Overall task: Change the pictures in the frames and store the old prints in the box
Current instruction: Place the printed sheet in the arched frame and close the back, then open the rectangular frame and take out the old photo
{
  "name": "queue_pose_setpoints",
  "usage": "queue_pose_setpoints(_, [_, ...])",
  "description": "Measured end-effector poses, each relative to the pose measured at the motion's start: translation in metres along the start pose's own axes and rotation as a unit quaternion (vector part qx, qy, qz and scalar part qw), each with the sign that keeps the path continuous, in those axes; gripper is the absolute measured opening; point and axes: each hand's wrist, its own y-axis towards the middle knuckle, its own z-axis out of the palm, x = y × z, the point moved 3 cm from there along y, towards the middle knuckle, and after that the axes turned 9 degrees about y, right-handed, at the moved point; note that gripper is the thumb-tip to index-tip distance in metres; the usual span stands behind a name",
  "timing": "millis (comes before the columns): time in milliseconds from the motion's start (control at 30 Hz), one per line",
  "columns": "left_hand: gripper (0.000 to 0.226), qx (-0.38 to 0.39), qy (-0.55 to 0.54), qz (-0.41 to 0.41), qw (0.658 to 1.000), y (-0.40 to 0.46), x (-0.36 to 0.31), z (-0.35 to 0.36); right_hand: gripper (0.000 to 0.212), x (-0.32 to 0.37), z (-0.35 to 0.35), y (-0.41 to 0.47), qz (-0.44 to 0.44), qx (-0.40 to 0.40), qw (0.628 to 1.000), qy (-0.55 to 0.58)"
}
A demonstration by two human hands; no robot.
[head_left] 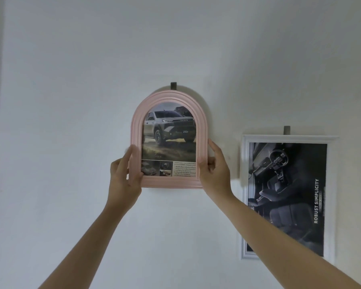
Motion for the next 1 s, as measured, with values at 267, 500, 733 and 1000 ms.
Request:
queue_pose_setpoints(267, [0.073, -0.02, 0.0, -0.039, 0.999, -0.026, 0.015, 0.01, 0.047, -0.027, -0.006, -0.046, -0.033, -0.04, 0.996, -0.078])
queue_pose_setpoints(500, [0.073, -0.063, -0.006, -0.116, 0.991, -0.076, 0.001, 0.02, 0.05, -0.032, -0.02, -0.074, 0.039, -0.03, 0.997, -0.063])
queue_pose_setpoints(733, [0.057, -0.008, -0.053, -0.121, 0.991, -0.148, -0.041, 0.063, 0.048, -0.028, -0.067, -0.111, 0.039, -0.007, 0.991, -0.129])
queue_pose_setpoints(1000, [0.051, 0.147, -0.08, -0.05, 0.985, -0.189, -0.084, 0.127, 0.049, -0.038, -0.172, -0.133, 0.05, -0.104, 0.972, -0.207])
